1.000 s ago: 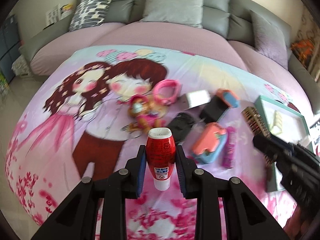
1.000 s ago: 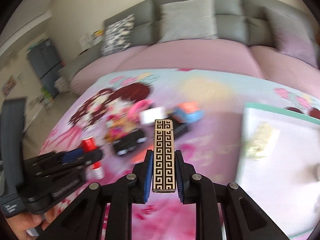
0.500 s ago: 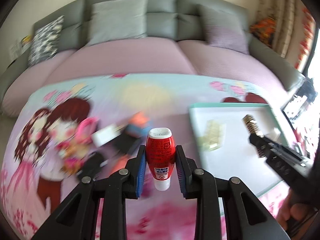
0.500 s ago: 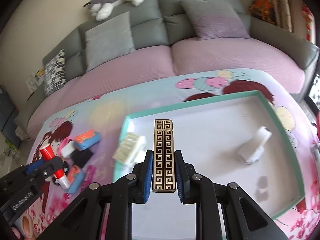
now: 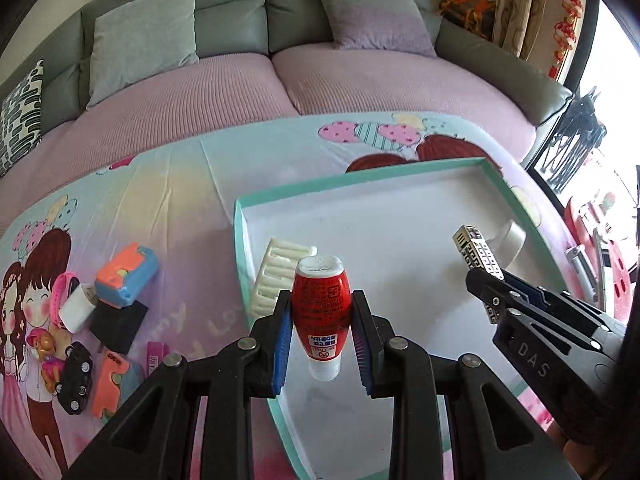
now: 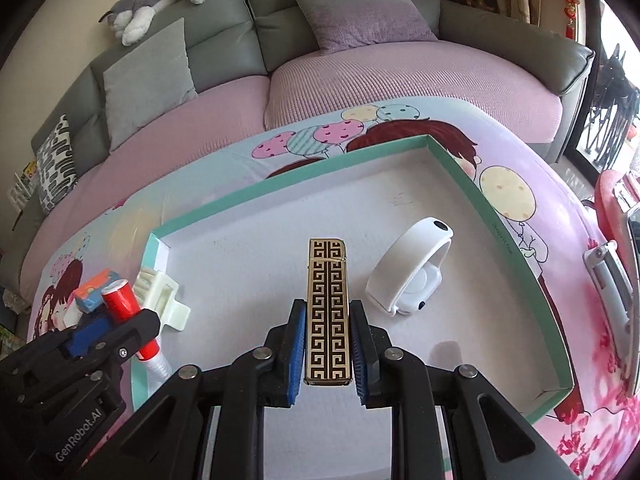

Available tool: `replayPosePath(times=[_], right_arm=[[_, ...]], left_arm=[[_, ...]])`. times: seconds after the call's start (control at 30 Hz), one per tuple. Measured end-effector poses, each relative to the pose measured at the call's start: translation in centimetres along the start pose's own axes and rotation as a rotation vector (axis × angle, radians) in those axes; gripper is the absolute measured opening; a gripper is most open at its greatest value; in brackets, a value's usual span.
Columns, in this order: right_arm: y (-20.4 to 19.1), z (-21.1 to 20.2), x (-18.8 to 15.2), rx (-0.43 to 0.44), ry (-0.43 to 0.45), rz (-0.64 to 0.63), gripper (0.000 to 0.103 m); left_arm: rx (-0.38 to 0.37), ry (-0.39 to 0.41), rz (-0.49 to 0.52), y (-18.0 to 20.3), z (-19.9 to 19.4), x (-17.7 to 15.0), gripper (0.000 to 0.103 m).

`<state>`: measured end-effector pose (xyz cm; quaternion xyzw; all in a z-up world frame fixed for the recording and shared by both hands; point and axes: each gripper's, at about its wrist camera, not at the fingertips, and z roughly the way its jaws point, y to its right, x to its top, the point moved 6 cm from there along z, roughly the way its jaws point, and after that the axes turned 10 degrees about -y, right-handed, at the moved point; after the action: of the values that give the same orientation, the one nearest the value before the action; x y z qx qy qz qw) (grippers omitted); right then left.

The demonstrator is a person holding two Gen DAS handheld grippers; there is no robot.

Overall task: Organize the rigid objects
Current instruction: 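Carry the bottle and gold box into the tray and open both tools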

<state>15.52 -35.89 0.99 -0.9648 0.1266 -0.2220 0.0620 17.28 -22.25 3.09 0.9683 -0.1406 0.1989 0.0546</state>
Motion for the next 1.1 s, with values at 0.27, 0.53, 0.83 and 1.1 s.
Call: replayPosePath(times=[0.27,0.53,0.83,1.1], right_arm=[[-0.2,0.9,-0.3,-0.005,-0.031,-0.023,0.022],[0.1,1.2,-0.1,-0.021,-0.039,-0.010,0.022],[0.3,1.6,-0.2,-0.039,-0.062,0.005,0.023],[0.2,1.2,0.0,-0.048,-0.042,0.000,0.024]], left_arm=[[0.020,0.012,-0.005,-0.2,0.2,-0.3,0.030],[-0.027,0.013,0.013,1.1,0.2,-0.4,0.030],[-0.028,-0.002,0.006,1.0,0.6,-0.7,0.030],[-0.030,0.016,-0.023,0.5,-0.1,-0.5,0.045]])
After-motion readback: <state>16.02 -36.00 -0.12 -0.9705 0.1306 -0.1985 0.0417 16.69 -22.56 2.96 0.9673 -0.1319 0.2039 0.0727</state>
